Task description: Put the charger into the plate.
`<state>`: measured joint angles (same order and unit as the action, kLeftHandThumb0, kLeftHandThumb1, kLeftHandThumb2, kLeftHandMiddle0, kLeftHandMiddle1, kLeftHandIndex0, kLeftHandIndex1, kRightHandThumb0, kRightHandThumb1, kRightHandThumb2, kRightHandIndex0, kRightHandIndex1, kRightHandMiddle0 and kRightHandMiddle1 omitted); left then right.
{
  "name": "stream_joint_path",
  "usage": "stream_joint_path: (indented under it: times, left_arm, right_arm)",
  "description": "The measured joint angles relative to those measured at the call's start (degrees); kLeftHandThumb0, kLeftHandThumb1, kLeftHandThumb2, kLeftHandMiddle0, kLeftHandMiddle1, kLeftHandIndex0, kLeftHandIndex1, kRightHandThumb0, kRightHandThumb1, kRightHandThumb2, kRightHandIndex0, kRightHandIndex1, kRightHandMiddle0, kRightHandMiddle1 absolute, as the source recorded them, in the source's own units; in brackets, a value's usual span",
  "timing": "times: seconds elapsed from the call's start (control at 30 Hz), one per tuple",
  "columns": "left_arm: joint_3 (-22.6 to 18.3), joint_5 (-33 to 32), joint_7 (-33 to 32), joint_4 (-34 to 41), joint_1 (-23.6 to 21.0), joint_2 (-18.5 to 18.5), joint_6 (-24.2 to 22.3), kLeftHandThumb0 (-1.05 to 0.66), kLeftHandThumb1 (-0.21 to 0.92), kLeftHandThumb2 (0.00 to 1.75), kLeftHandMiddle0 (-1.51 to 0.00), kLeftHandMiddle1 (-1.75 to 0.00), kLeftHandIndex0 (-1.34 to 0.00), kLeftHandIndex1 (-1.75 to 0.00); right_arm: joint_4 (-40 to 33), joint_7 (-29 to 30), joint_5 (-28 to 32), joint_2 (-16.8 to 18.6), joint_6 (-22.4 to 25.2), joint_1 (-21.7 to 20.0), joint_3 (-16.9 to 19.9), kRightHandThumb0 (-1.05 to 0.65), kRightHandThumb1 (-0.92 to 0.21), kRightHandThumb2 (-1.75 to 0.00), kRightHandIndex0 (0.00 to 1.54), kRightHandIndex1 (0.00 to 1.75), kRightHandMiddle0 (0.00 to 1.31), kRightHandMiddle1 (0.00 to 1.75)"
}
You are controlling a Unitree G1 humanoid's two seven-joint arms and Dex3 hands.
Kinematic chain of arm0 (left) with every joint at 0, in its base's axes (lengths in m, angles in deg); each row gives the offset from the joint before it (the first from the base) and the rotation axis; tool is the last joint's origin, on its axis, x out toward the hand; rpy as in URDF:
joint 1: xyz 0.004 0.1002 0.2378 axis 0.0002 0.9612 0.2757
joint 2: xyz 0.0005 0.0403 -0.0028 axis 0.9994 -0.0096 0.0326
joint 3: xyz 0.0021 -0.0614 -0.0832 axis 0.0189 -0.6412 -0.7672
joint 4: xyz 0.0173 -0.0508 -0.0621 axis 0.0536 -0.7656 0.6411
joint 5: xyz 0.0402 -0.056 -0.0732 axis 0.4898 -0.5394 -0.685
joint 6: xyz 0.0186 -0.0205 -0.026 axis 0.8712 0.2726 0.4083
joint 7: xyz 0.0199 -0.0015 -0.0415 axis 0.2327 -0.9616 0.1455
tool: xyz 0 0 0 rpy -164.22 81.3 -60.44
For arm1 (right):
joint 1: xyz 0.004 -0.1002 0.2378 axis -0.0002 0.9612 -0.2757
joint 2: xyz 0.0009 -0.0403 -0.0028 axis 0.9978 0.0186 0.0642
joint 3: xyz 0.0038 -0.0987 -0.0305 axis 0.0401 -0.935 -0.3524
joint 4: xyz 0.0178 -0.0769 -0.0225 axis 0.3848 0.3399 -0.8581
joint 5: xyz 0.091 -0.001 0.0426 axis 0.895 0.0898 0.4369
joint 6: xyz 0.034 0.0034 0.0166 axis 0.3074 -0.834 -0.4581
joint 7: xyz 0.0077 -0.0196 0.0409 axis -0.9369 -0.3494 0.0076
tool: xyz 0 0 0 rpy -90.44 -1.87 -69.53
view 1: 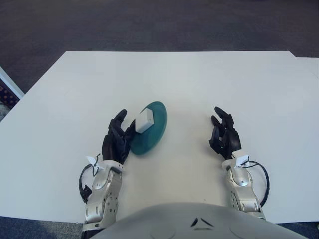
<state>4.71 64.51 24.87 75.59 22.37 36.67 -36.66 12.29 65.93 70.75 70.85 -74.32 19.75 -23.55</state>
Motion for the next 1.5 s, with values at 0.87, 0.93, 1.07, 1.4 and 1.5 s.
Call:
stream_joint_path:
  times: [0.87, 0.93, 1.07, 1.4, 1.5]
  left_arm:
    - [2.2, 2.3, 1.8, 6.8, -1.0, 1.8, -2.5, -0.99, 0.92, 0.86, -0.52, -0.02, -0.20, -0.81]
    - [2.2, 2.3, 1.8, 7.1, -1.0, 2.0, -3.2, -0.99, 0.92, 0.86, -0.52, -0.02, -0.20, -0.80]
    - [2.0, 2.2, 1.8, 7.9, -1.0, 2.2, -4.4, -0.98, 0.92, 0.87, -0.53, -0.02, -0.21, -0.80]
    - [1.6, 1.9, 1.6, 9.9, -0.7, 1.2, -5.9, -0.97, 0.92, 0.86, -0.55, -0.03, -0.21, -0.80]
    - [1.4, 2.0, 0.9, 10.5, -0.7, 0.7, -5.9, -0.98, 0.92, 0.87, -0.54, -0.02, -0.19, -0.79]
  right_arm:
    - [2.9, 2.1, -2.0, 0.9, -1.7, -1.7, -1.8, -0.73, -0.92, -0.89, 0.24, 0.00, 0.00, 0.53]
    - [3.1, 2.3, -2.2, 0.9, -1.8, -1.8, -2.0, -0.73, -0.92, -0.89, 0.24, 0.00, 0.00, 0.53]
    - [3.3, 3.2, -3.3, 0.9, -2.0, -1.9, -2.2, -0.74, -0.92, -0.88, 0.24, 0.01, 0.00, 0.54]
    - [3.6, 3.5, -4.0, 0.8, -2.1, -2.1, -2.4, -0.75, -0.92, -0.87, 0.24, 0.01, 0.00, 0.54]
    - [3.6, 3.5, -4.1, 0.8, -2.0, -2.1, -2.4, -0.75, -0.92, -0.86, 0.25, 0.01, 0.00, 0.55]
